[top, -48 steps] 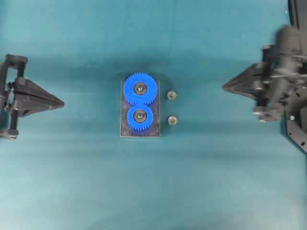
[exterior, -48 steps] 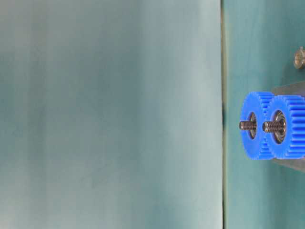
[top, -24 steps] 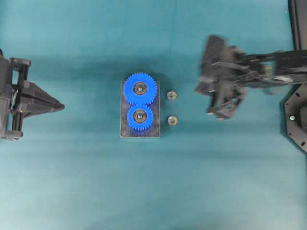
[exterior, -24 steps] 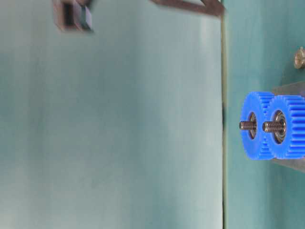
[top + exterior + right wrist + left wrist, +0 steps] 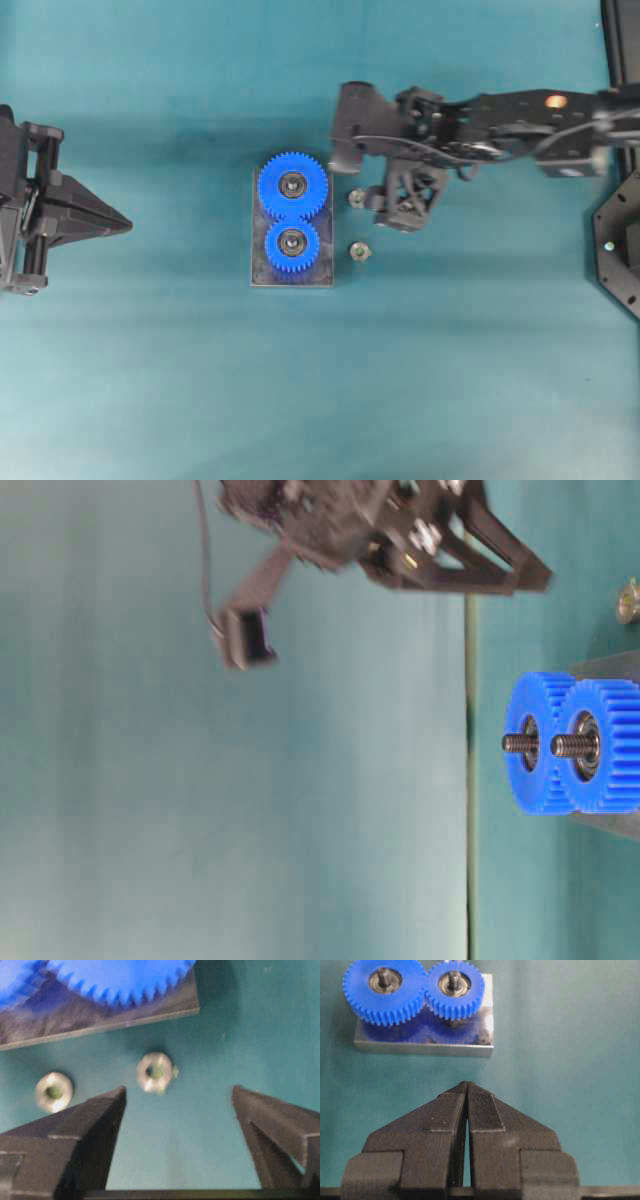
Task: Insert the washer onto the shaft.
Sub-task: 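Lower the right gripper over the upper silver washer and close on it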
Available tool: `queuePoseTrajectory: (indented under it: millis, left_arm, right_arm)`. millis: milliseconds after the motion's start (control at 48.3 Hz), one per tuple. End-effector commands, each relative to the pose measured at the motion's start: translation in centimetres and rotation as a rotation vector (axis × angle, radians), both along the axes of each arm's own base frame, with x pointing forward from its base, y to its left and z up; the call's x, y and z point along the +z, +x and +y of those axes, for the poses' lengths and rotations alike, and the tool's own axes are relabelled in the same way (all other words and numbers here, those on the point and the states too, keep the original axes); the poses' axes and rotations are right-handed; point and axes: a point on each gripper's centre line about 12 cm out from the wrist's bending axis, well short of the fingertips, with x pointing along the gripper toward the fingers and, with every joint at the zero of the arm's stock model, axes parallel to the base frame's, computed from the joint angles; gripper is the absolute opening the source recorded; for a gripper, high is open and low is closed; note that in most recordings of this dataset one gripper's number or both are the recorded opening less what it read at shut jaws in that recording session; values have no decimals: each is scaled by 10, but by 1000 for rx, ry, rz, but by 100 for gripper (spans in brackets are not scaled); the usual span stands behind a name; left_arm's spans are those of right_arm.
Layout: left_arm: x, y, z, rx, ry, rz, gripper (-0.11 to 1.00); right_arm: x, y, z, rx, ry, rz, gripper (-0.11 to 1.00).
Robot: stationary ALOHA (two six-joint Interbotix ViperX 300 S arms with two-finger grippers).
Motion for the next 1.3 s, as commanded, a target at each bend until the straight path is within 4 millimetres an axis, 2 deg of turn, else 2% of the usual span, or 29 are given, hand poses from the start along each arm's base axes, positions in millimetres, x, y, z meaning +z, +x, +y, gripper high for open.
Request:
queuePoseTrajectory:
  millis: [0, 600, 1283]
  left_arm:
    - [5, 3, 0, -1, -1, -15, 0]
    - [-6, -2, 0, 2, 1, 12, 0]
    - [-5, -1, 1, 4, -1, 12, 0]
  right_arm:
    - [5, 10, -1, 13, -9, -20, 87]
    - [-27, 18, 5, 31, 6, 58, 86]
    - [-41, 19, 8, 41, 14, 102, 85]
